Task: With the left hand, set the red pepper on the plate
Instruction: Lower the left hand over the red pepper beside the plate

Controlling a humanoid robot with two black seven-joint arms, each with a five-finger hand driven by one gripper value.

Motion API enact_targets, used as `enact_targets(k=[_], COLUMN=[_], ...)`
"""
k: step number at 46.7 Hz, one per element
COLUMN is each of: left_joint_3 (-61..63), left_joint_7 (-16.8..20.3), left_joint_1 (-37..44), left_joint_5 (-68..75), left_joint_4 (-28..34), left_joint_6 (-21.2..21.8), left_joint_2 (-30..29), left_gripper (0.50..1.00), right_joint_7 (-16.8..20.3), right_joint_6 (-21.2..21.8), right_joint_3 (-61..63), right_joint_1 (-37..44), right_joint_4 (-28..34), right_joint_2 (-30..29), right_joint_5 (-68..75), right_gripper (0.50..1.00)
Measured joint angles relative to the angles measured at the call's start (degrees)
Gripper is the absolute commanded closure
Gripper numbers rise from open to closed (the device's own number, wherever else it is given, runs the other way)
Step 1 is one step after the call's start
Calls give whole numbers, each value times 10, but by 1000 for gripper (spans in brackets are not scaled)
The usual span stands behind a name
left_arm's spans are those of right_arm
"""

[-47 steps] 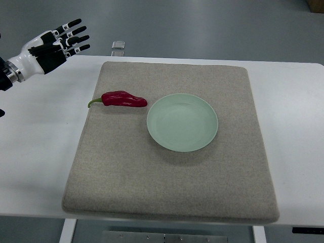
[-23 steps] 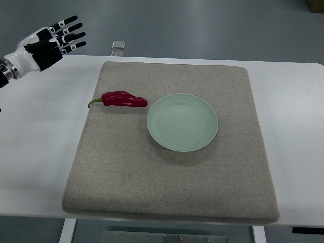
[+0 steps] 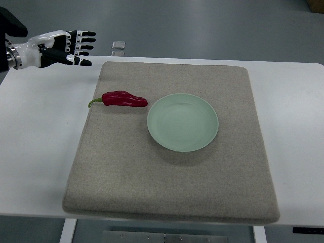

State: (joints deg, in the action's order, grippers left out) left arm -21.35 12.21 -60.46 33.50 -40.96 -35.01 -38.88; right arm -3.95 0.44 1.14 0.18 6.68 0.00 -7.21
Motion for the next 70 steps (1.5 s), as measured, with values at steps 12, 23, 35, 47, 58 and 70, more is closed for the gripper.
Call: enact_targets(k=[12, 23, 35, 47, 58, 70], left_joint_3=[1, 4, 49, 51, 51, 51], left_joint_7=[52, 60, 60, 60, 60, 60], left_joint_1=[-6, -4, -10, -8, -7, -6], left_joint_5=[225, 349, 428, 482, 527, 529], left_joint_4=[-14, -34, -31, -28, -27, -28], left_joint_6=[76, 114, 162, 174, 175, 174], left_joint_2=[47, 75, 111, 123, 123, 124], left_gripper=[510, 512, 516, 576, 671, 681], right_joint_7=[0, 0, 0, 0, 0, 0], right_joint_6=[0, 0, 0, 0, 0, 0], right_joint_3=[0, 0, 0, 0, 0, 0], right_joint_1=[0, 0, 0, 0, 0, 0], right_joint_4=[0, 0, 0, 0, 0, 0], right_joint_2=[0, 0, 0, 0, 0, 0], right_joint_5=[0, 0, 0, 0, 0, 0], right_gripper=[572, 572, 572, 572, 572, 572])
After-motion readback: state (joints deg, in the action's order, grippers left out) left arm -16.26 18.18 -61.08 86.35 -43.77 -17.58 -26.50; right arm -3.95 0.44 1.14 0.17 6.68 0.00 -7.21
